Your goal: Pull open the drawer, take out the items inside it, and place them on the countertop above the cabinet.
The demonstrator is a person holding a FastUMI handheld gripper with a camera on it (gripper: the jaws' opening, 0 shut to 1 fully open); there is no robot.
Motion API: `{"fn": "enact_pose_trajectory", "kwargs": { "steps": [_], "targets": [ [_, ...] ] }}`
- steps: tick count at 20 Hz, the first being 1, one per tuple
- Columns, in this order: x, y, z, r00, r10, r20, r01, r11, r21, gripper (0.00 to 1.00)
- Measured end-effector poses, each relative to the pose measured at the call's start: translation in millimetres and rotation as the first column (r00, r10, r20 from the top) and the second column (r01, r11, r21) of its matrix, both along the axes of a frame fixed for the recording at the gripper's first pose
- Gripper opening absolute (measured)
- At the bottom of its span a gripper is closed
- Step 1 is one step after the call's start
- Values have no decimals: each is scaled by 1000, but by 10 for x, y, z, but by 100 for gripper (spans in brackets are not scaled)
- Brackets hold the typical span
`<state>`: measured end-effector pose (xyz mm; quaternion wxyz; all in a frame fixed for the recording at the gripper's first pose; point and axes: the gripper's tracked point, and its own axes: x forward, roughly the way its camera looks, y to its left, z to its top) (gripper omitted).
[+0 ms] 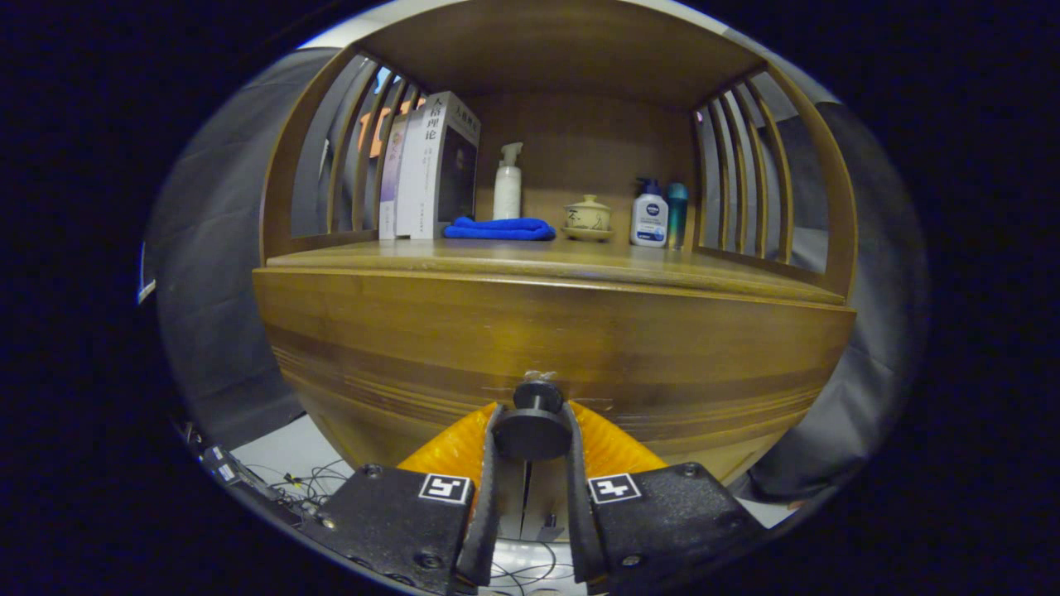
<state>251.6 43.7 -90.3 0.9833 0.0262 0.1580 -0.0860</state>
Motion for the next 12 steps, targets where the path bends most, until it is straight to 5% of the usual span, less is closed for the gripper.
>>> {"fn": "enact_pose_trajectory", "kwargs": {
  "steps": [12],
  "targets": [
    [-79,31,11,1000,14,2,-14,1000,-19,32]
  ]
}}
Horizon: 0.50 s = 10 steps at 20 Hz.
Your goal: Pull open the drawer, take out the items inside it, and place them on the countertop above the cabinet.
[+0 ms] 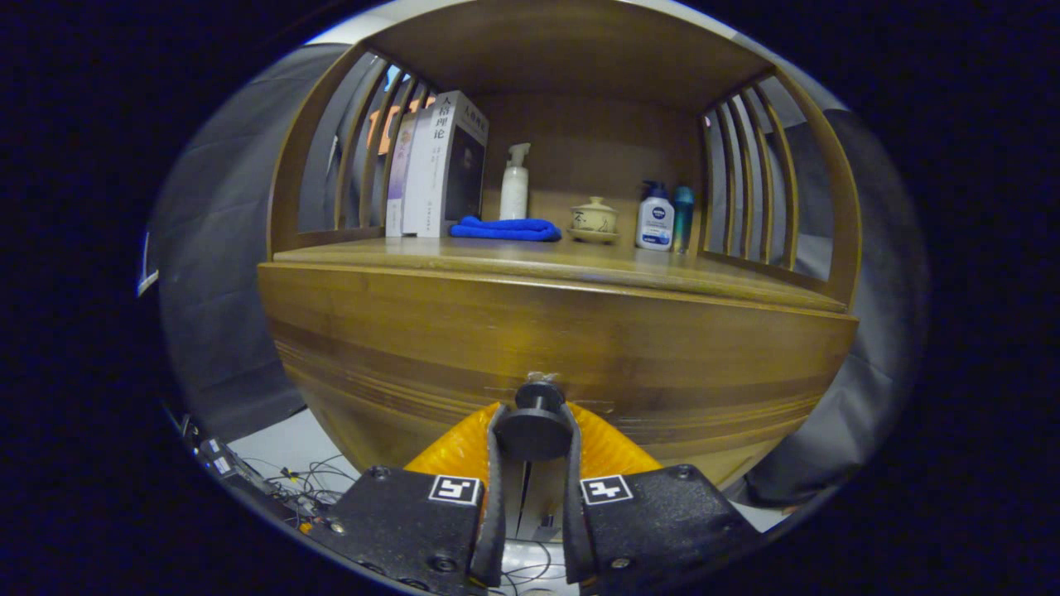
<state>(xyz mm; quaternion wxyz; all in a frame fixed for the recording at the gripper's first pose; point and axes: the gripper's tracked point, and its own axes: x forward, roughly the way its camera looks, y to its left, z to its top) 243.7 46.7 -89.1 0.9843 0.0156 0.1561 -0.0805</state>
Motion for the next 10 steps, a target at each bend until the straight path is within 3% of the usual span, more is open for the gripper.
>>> {"fn": "enact_pose_trajectory", "kwargs": {
  "steps": [10],
  "targets": [
    [-752,194,-6,1000,30,9,-30,999,-15,31]
  ]
}}
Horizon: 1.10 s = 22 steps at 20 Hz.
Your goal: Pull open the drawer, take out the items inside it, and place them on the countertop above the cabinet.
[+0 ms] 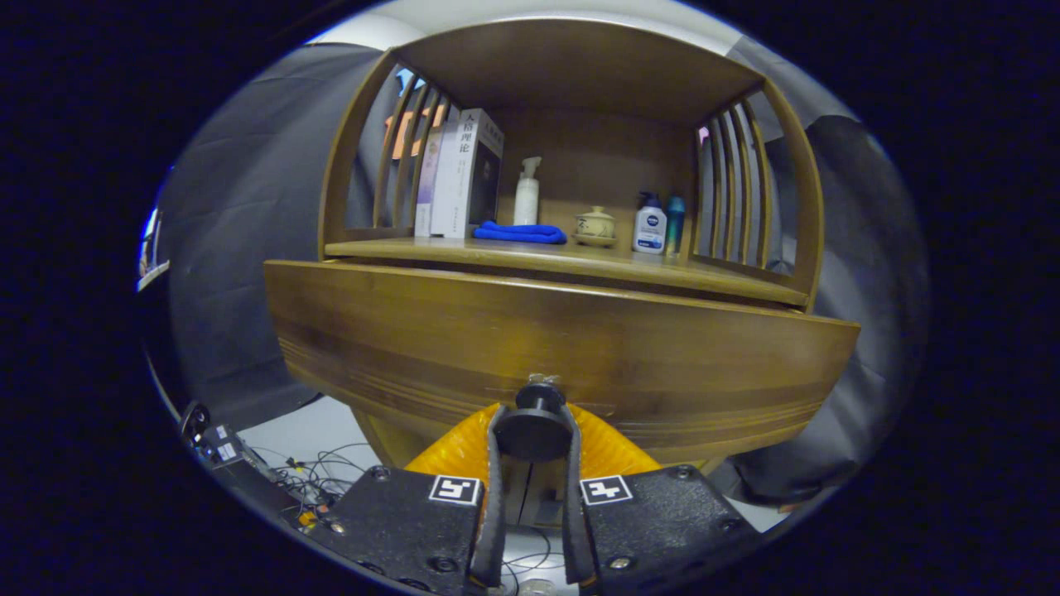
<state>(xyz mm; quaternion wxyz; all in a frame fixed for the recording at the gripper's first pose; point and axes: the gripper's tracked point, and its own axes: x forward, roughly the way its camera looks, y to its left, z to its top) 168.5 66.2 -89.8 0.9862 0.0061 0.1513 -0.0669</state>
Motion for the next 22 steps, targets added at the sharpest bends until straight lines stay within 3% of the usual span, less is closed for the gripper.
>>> {"fn": "enact_pose_trajectory", "kwargs": {
  "steps": [9,22],
  "targets": [
    [-536,91,5,999,39,6,-39,998,49,31],
    [-814,145,-97,998,55,5,-55,997,61,31]
  ]
}}
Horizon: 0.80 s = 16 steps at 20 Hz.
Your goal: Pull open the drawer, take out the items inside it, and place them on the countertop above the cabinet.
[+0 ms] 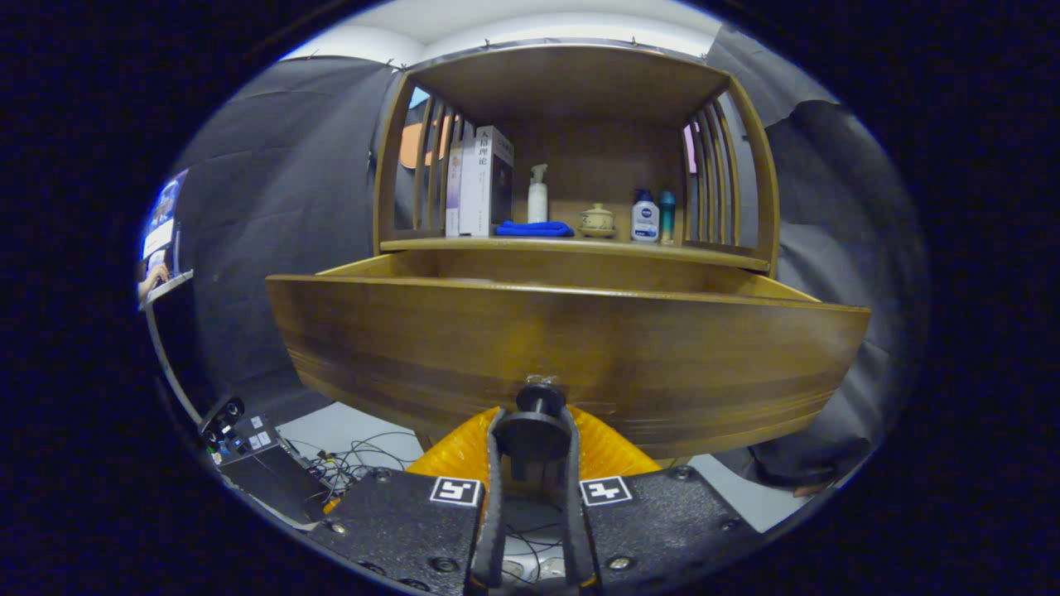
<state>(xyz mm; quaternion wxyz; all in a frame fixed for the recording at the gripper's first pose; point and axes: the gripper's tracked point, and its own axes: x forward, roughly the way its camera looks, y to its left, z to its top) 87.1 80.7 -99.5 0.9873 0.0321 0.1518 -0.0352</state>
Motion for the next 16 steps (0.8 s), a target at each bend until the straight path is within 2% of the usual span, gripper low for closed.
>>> {"fn": "enact_pose_trajectory", "kwargs": {
  "steps": [4,7,8,11,14,16],
  "targets": [
    [-17,3,-17,1000,-4,7,4,1000,-10,31],
    [-40,76,-27,999,39,-4,-39,998,-50,56],
    [-53,50,-1,999,35,-2,-35,996,-76,65],
    [-90,-94,321,995,-9,102,24,990,-142,90],
    [-204,-21,861,971,-1,240,35,990,-139,94],
    [-239,-167,1300,941,-35,336,88,986,-144,97]
  ]
}}
